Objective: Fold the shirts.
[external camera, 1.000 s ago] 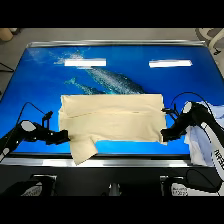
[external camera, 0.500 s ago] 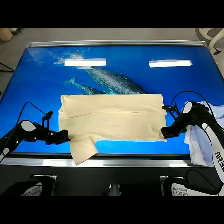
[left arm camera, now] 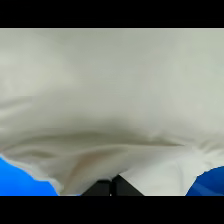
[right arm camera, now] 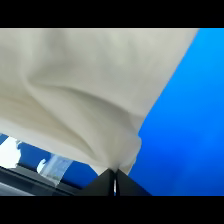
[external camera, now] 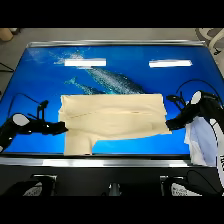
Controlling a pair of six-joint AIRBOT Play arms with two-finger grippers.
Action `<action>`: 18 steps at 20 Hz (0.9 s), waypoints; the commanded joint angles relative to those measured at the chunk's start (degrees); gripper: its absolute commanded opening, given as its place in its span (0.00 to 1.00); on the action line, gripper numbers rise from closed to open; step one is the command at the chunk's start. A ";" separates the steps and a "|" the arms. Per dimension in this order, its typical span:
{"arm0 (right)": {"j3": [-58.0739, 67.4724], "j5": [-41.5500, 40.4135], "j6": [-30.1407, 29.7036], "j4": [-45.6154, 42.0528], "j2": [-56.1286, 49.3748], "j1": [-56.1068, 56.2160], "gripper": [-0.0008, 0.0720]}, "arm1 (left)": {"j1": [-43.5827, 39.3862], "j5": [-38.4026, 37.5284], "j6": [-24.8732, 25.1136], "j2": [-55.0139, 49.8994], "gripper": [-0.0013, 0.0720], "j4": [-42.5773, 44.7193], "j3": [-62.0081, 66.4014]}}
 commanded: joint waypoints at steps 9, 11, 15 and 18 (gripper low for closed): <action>-1.64 4.20 0.92 -0.17 -3.54 0.00 0.14 | -0.09 -2.75 -1.75 -1.22 0.06 0.66 7.34; -2.23 3.06 1.62 0.22 -3.50 0.00 0.63 | -0.09 -2.78 -1.73 -1.20 0.06 0.66 5.99; -2.82 1.51 3.85 -2.64 -3.58 -0.04 0.77 | -0.09 -2.82 -1.68 -1.14 0.06 0.63 5.92; -7.02 0.98 5.25 -0.68 -3.65 0.00 0.76 | -0.09 -2.80 -1.55 -1.14 0.06 0.63 5.92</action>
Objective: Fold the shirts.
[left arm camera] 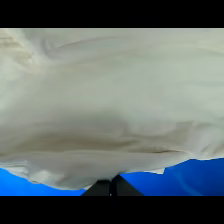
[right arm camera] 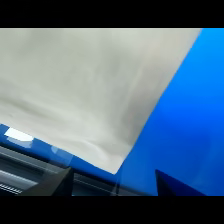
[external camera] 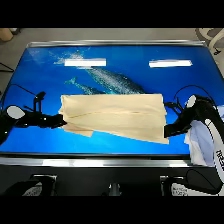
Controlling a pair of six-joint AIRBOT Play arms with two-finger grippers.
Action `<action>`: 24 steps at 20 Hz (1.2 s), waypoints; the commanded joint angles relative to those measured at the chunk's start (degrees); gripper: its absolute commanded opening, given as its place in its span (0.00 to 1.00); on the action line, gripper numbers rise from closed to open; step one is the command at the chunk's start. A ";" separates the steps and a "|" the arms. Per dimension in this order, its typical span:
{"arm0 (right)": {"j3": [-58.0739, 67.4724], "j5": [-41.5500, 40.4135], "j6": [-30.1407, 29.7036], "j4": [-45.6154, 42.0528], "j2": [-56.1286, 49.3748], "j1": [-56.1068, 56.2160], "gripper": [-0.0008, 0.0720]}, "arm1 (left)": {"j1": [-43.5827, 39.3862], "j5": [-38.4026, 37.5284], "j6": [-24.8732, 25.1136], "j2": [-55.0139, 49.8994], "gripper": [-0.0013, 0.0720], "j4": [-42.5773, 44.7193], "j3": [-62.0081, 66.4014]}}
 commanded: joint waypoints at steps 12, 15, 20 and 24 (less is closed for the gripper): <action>-5.31 -3.80 5.25 5.27 -2.05 0.09 0.57 | 0.02 0.02 0.07 -0.04 0.06 0.00 -0.15; -5.29 -3.80 4.90 5.33 -2.89 0.09 0.35 | 0.02 0.02 0.07 -0.04 0.06 0.00 -0.17; -3.80 -3.02 -1.90 5.33 -1.29 0.07 0.03 | 0.02 0.17 0.66 0.00 0.06 0.00 0.57; 6.93 -3.85 -8.61 8.24 1.73 0.09 0.03 | 1.27 0.17 4.90 0.74 0.06 0.00 7.98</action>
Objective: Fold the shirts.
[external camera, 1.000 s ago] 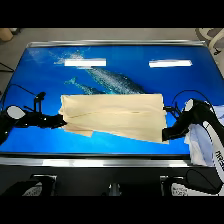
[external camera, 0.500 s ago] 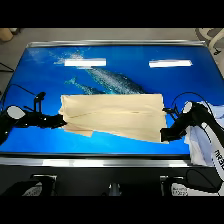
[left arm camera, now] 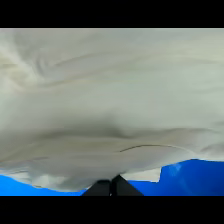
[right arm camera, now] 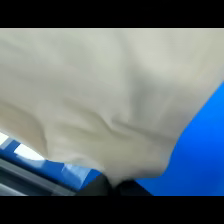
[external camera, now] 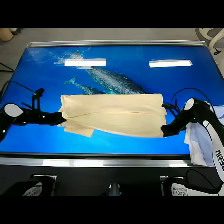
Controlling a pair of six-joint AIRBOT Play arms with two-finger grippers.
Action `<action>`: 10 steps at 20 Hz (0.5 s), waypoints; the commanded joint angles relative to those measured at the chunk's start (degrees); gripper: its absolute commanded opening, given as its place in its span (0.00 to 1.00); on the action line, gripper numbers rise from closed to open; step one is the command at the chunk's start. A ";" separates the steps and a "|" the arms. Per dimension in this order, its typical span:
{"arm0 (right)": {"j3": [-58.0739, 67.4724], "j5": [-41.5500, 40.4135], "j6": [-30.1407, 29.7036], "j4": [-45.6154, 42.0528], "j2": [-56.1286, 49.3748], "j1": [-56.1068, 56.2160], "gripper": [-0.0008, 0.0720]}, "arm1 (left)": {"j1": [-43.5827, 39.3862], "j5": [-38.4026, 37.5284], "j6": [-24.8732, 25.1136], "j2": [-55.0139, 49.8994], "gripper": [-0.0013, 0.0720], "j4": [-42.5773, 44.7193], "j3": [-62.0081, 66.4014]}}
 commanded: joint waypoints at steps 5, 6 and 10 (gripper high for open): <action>20.57 -7.56 -5.01 2.03 -1.05 0.02 0.02 | 1.79 3.21 -1.53 -1.81 0.06 0.00 9.88; 21.99 -7.87 -5.01 2.32 -2.89 0.02 0.02 | 1.79 3.48 -2.29 -3.28 0.06 -0.04 9.88; 24.44 -10.62 -7.39 4.83 -8.68 0.02 0.03 | 1.77 7.04 -2.93 -7.54 0.06 -4.81 9.88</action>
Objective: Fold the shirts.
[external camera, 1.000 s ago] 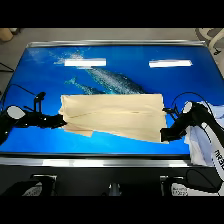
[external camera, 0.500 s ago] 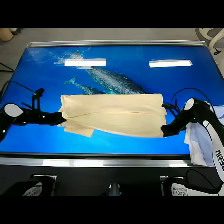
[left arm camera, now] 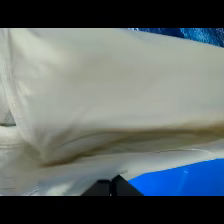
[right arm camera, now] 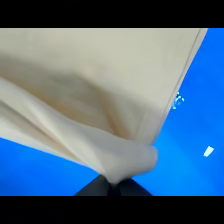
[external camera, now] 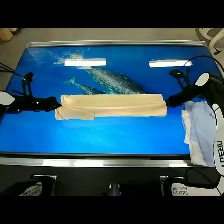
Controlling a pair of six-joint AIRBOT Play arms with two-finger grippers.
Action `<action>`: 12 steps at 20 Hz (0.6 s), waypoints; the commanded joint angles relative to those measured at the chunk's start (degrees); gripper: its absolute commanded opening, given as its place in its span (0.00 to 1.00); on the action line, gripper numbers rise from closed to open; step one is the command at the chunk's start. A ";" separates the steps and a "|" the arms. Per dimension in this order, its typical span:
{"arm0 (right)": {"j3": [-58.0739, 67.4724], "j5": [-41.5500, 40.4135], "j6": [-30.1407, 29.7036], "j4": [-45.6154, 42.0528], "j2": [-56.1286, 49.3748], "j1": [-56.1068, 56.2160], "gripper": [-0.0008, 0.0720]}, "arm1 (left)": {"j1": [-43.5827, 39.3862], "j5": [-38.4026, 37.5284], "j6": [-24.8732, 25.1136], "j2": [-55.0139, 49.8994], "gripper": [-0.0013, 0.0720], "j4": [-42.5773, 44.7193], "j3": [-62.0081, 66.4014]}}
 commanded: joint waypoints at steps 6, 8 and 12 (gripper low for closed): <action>2.60 -9.27 -1.99 0.33 -7.17 -0.04 0.03 | 0.52 6.75 -0.68 -13.07 0.06 -4.48 7.82; 2.60 -11.04 -1.97 0.37 -7.78 -0.04 0.03 | 0.26 6.34 -0.68 -17.40 0.06 -4.48 11.65; 2.60 -14.49 -1.95 1.81 -8.00 -0.04 0.03 | 0.68 6.27 -0.52 -21.64 0.06 -4.42 17.03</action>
